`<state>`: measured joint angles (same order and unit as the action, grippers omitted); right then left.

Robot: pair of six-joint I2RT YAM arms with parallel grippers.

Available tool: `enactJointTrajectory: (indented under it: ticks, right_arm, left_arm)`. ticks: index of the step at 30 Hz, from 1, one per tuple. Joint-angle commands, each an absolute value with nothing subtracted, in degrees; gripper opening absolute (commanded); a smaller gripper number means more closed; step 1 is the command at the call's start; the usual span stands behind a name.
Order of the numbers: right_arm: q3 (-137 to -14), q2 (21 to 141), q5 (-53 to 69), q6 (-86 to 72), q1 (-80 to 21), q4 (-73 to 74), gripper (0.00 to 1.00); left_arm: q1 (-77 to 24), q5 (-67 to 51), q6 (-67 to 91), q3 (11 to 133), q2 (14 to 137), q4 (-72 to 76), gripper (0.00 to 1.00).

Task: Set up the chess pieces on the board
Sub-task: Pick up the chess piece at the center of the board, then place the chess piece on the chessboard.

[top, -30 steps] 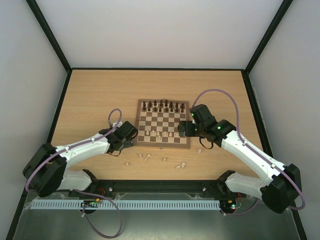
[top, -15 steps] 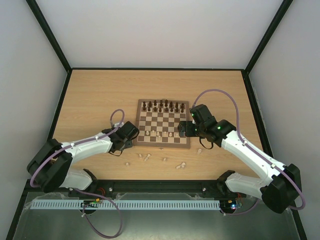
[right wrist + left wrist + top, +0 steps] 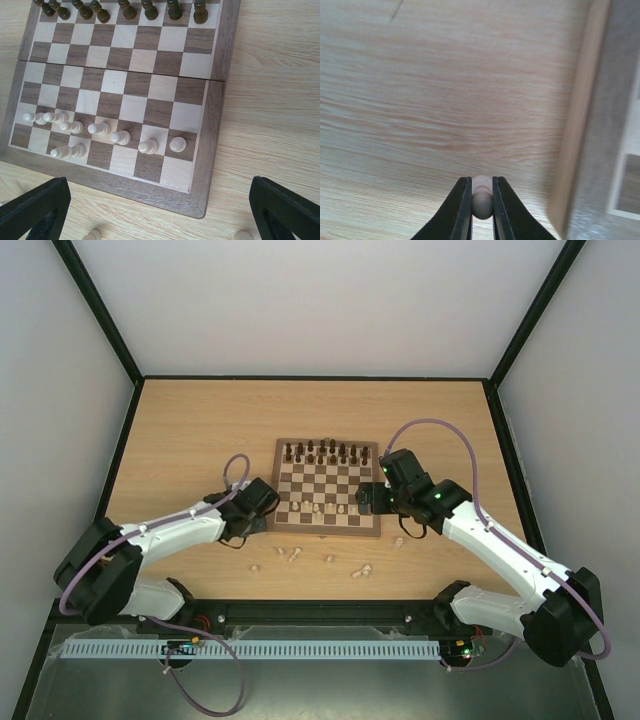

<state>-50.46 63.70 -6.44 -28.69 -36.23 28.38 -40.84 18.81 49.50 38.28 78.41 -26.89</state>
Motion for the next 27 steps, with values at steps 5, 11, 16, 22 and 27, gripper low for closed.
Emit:
enactJointTrajectory:
  ticks: [5,11,16,22,27]
  right_arm:
    - [-49.8,62.9,-6.4,-28.4,-36.0,29.3,0.99]
    - [-49.8,62.8,-7.0,-28.5,-36.0,29.6,0.98]
    - [-49.7,62.8,-7.0,-28.5,-36.1,29.6,0.99]
    - [-49.7,62.9,-7.0,-28.5,-36.0,29.5,0.99]
    - [-49.7,63.0,-6.7,-28.5,-36.0,29.4,0.99]
  left_arm:
    - [-41.0,17.3,43.2,51.9,78.3,-32.6,0.03]
    - [-42.3,15.7,41.1,57.4,85.2,-30.9,0.03]
    - [-43.6,14.2,40.6,59.4,90.6,-29.5,0.03]
    - [-44.9,13.9,40.7,60.6,93.6,-29.0,0.04]
    - [-45.2,13.9,41.0,60.2,93.9,-28.8,0.07]
